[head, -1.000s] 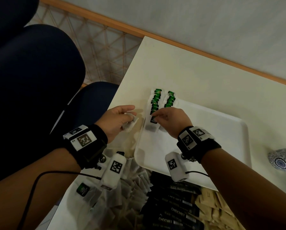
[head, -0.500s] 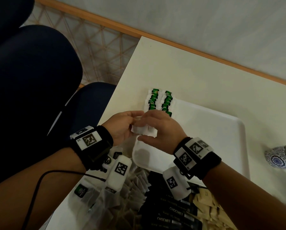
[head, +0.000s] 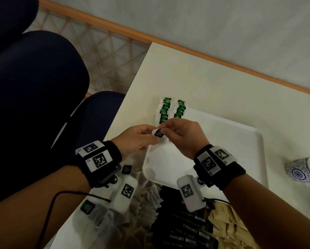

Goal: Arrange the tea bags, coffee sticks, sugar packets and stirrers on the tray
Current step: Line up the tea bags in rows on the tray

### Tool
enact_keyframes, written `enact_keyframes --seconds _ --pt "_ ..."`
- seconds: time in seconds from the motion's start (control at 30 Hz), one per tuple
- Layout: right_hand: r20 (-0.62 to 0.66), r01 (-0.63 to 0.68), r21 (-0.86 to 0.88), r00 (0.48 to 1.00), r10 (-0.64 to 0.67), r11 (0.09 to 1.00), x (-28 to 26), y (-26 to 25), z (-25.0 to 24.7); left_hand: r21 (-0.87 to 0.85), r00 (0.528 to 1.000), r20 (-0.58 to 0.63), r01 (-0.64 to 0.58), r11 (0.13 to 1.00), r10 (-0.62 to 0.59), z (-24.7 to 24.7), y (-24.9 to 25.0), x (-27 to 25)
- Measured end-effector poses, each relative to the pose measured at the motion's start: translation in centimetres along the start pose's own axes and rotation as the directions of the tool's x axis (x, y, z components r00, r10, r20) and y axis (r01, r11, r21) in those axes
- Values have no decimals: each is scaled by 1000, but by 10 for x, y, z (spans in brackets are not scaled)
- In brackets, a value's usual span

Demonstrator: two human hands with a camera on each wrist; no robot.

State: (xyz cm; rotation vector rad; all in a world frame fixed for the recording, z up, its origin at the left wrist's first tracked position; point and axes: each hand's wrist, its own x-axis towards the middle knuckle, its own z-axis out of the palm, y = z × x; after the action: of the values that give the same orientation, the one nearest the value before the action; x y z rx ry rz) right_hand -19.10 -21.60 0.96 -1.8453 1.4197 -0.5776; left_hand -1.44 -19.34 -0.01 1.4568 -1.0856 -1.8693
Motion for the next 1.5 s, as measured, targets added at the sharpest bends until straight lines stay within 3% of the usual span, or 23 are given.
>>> enact_keyframes --seconds 0.2,0.47,0.63,0.73,0.8,1.13,1.37,1.5 --pt "-10 -10 -7 1000 10 1000 0 0 -2 18 993 -89 -76 997 78 3 0 2" --pt "26 -14 -56 1000 15 998 -1 -6 -5 57 987 -116 -106 993 112 2 -5 6" --pt "97 12 -139 995 1 990 -2 -10 -6 161 997 -77 -10 987 23 -6 -7 6" --pt "225 -16 -229 972 69 973 -1 -7 -2 311 998 -63 39 950 -20 -18 -14 5" --pt "253 -49 -263 960 118 964 2 -2 3 318 997 -77 37 947 -13 -26 -16 4" --pt "166 -124 -344 968 190 931 27 10 10 334 978 -205 37 942 35 -45 -19 5" --pt "117 -22 -393 990 74 919 7 4 4 376 973 -227 42 926 48 -48 -26 -17" --pt "258 67 -452 964 58 889 -32 -11 7 425 968 -242 49 904 61 -49 -39 -47"
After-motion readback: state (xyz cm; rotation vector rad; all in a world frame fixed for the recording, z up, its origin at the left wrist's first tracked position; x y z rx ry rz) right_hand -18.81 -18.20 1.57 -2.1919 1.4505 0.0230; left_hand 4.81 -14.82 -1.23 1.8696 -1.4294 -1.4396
